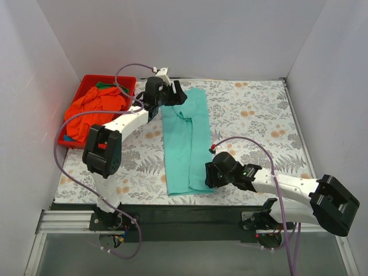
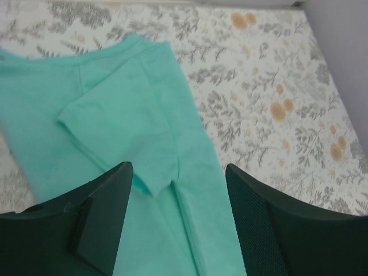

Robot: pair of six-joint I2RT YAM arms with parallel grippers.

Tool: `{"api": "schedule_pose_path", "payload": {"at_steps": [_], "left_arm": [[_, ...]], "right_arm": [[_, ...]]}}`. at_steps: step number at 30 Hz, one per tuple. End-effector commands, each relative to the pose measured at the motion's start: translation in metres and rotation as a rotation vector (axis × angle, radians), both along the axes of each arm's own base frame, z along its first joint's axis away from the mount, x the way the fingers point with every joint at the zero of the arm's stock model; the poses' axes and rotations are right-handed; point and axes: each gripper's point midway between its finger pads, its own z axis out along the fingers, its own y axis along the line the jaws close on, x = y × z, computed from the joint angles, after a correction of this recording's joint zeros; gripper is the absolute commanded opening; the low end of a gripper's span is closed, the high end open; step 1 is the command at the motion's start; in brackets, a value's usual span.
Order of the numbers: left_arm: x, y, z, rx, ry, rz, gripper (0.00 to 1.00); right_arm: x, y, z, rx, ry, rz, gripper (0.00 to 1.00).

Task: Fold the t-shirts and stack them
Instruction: Fold the tshirt

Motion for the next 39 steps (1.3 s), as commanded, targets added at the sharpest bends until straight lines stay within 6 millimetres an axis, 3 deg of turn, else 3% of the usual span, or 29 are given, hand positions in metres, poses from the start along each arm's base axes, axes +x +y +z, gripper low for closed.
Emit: {"api": "schedule_pose_path", "payload": {"at_steps": [1, 3, 4, 6, 7, 10, 11, 18, 28, 34, 39], "left_arm": [[-0.037, 0.019, -0.013, 0.03, 0.041, 0.077, 0.64], [-0.053, 0.029, -0.013, 0.033, 0.047, 0.122, 0.64], [-0.069, 0.035, -0.035, 0.055, 0.091, 0.127, 0.64], [-0.086, 0.037, -0.038, 0.052, 0.106, 0.135, 0.64], [-0.101, 0.041, -0.059, 0.07, 0.152, 0.133, 0.64], [-0.129, 0.04, -0.072, 0.074, 0.182, 0.146, 0.64], [-0.143, 0.044, -0.09, 0.091, 0.209, 0.15, 0.64], [-0.187, 0.046, -0.123, 0.134, 0.265, 0.175, 0.64], [-0.246, 0.069, -0.134, 0.227, 0.338, 0.227, 0.64], [-0.288, 0.087, -0.157, 0.278, 0.437, 0.243, 0.63], [-0.301, 0.087, -0.151, 0.253, 0.458, 0.241, 0.61]], "right_arm": [[-0.004, -0.001, 0.001, 0.023, 0.008, -0.021, 0.55], [-0.006, -0.001, 0.0, 0.025, 0.01, -0.018, 0.54], [-0.006, 0.0, 0.001, 0.031, 0.011, -0.02, 0.53], [-0.008, 0.002, 0.002, 0.038, 0.018, -0.008, 0.52], [-0.008, 0.003, 0.002, 0.039, 0.017, -0.006, 0.52], [-0.011, 0.005, -0.001, 0.032, 0.031, -0.001, 0.51], [-0.012, 0.004, -0.003, 0.028, 0.036, -0.003, 0.51], [-0.02, -0.001, -0.009, 0.013, 0.065, 0.0, 0.43], [-0.025, -0.014, -0.011, -0.017, 0.062, -0.007, 0.19], [-0.023, -0.019, -0.01, -0.016, 0.047, -0.027, 0.16], [-0.023, -0.018, -0.01, -0.02, 0.044, -0.021, 0.17]]}}
